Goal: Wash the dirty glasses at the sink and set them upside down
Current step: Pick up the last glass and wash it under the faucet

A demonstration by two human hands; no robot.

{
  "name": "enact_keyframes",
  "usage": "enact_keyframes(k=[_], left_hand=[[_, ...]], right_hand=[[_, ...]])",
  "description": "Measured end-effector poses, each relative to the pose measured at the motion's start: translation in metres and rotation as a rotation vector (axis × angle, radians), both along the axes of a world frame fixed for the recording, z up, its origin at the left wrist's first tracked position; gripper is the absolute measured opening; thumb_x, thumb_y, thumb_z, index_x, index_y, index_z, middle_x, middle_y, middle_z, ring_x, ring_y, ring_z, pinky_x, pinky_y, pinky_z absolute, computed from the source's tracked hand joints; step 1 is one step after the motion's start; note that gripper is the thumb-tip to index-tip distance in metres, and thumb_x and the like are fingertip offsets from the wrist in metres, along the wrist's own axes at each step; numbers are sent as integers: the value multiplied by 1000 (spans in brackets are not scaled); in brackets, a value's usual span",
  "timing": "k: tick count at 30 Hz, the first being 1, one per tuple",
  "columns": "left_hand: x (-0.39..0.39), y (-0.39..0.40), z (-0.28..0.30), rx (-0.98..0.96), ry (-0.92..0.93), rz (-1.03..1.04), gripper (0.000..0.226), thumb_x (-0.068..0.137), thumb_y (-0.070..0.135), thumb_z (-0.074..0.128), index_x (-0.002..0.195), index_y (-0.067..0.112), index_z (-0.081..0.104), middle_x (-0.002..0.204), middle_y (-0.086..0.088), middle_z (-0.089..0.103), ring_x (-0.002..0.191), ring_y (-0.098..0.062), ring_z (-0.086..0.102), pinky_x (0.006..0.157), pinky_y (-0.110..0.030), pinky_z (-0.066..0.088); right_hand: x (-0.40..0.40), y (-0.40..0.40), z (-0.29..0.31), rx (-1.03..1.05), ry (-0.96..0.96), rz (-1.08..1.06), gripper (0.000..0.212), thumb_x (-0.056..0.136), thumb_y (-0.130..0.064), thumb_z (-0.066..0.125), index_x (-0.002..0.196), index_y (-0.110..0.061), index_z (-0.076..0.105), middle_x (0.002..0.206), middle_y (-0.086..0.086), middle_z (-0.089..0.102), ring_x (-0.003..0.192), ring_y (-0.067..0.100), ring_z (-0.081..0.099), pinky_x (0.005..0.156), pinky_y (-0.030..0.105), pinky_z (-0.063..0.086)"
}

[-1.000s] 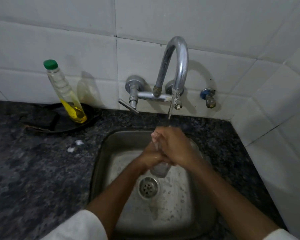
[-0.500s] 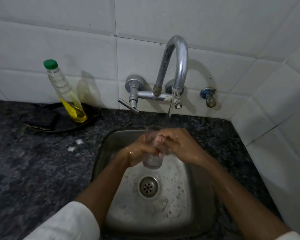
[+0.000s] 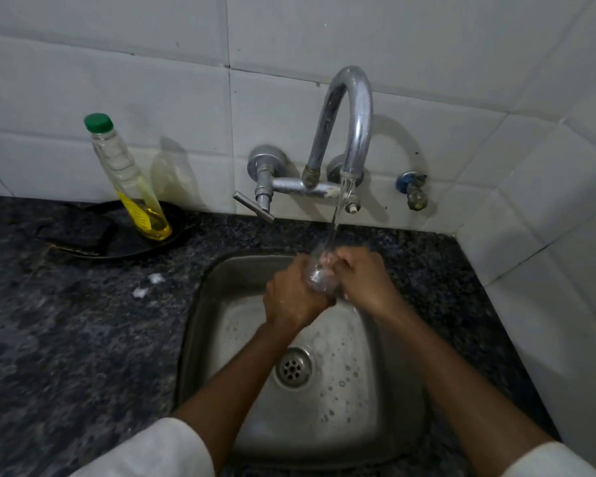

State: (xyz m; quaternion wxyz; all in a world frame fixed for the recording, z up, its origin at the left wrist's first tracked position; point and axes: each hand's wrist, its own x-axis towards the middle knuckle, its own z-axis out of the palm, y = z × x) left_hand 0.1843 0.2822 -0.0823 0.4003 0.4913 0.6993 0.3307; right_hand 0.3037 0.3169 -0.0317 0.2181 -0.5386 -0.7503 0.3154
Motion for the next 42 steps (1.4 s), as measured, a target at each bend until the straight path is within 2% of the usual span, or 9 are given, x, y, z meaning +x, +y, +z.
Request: enact_keyframes(k=[2,7,11,13,18,24,29,35,42], left_hand=[[8,-1,-4,81,56,53,63,62,34,86,114,31,53,98,7,66,86,-17,68,74,-43,61],[-30,-8,6,-266,-968,-251,40,73,2,71,110,14,65,102,-12,70,90,-27,67,77,-52,57],[-8,-2,2,-160,83,-201,53,71,24,82,118,19,58,105,-6,69,93,-23,69,82,-42,59],[4,-4,1,-25,335,-93,70,65,36,85,125,26,49,111,-4,70,103,-28,68,86,-42,57],[-9,-5,-5,171,347,-134,76,64,41,83,126,32,39,114,1,68,103,-23,67,84,-41,56],[-24,-17,-2,438,-213,76,70,50,22,96,111,30,62,106,10,69,99,-4,65,86,-32,57],[-17,-2,13,436,89,-27,66,45,36,92,106,32,68,96,13,65,97,-12,59,85,-30,52],[-60,-22,-3,400,-116,231,50,37,46,87,84,37,72,86,10,77,81,-4,73,80,-35,61],[-78,-36,-11,380,-110,239,60,43,25,94,100,23,75,90,8,77,82,-4,73,78,-36,61]], right_hand=[[-4,1,0,1,100,-80,28,96,-20,55,78,-2,67,77,12,70,71,23,68,63,38,57],[6,-6,4,-164,292,101,25,96,-16,56,73,-15,66,67,3,64,57,14,59,48,27,47],[-3,2,-6,-79,-104,-73,30,98,-23,51,84,-6,70,79,10,68,73,25,64,67,28,46],[-7,-4,-10,-123,-66,-176,27,99,-22,47,87,-10,68,84,10,68,73,22,64,61,23,42],[-14,-8,-10,-317,328,-358,24,97,-17,48,79,-18,64,74,5,67,63,15,62,52,21,46],[-12,-9,-50,-918,1129,-721,36,101,-23,40,67,-16,45,38,-4,44,23,2,25,26,13,14],[-35,-17,-70,-800,855,-734,26,95,-12,45,72,-17,56,56,0,51,44,8,42,38,17,32],[-60,6,-49,-710,1056,-687,28,99,2,34,83,-3,57,62,8,53,31,4,42,31,15,29],[-80,-2,-24,-313,662,-606,27,81,-8,64,59,-17,53,47,-5,44,42,14,40,44,20,34]])
